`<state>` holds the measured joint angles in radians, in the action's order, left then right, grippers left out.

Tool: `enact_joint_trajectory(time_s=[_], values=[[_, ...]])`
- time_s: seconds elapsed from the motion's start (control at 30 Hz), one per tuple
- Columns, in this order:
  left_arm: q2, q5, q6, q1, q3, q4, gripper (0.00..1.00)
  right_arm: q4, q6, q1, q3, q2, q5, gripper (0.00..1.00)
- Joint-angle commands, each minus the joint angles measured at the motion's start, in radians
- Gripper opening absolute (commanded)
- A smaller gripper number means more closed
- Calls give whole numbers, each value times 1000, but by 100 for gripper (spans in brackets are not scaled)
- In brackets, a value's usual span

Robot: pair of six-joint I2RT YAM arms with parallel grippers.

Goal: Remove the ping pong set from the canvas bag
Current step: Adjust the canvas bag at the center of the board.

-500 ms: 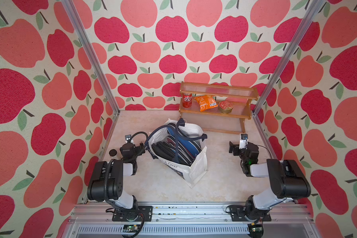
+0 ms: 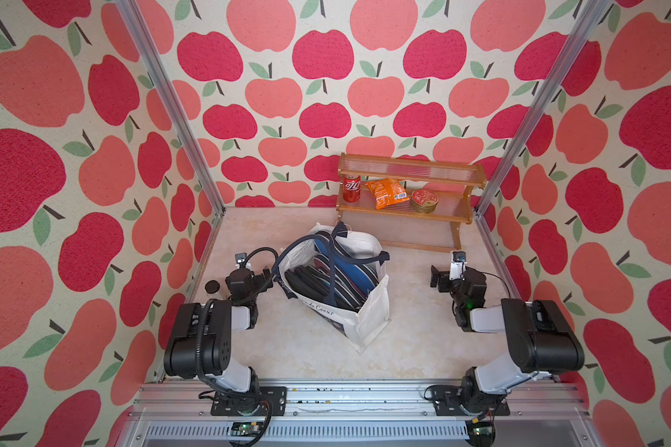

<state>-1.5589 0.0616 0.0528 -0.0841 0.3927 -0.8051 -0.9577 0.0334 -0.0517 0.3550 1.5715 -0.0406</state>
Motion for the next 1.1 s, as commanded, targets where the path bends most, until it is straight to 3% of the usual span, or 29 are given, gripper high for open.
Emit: enact_joint_trajectory(time_s=[0.0,0.6,0.93,1.07], values=[[-10,-16,-14,-6,18,-20,99,-14,11,6,15,10,-8,99],[-10,-21,-10,-9,20,-17,100,-24,43,-22,12,13,-32,99],[-10,-4,-20,3,24,-15,99,-229,95,-93,-76,30,-177,99],[72,25,-37,24,86,154,99,-267,92,-114,-120,-28,-267,99]])
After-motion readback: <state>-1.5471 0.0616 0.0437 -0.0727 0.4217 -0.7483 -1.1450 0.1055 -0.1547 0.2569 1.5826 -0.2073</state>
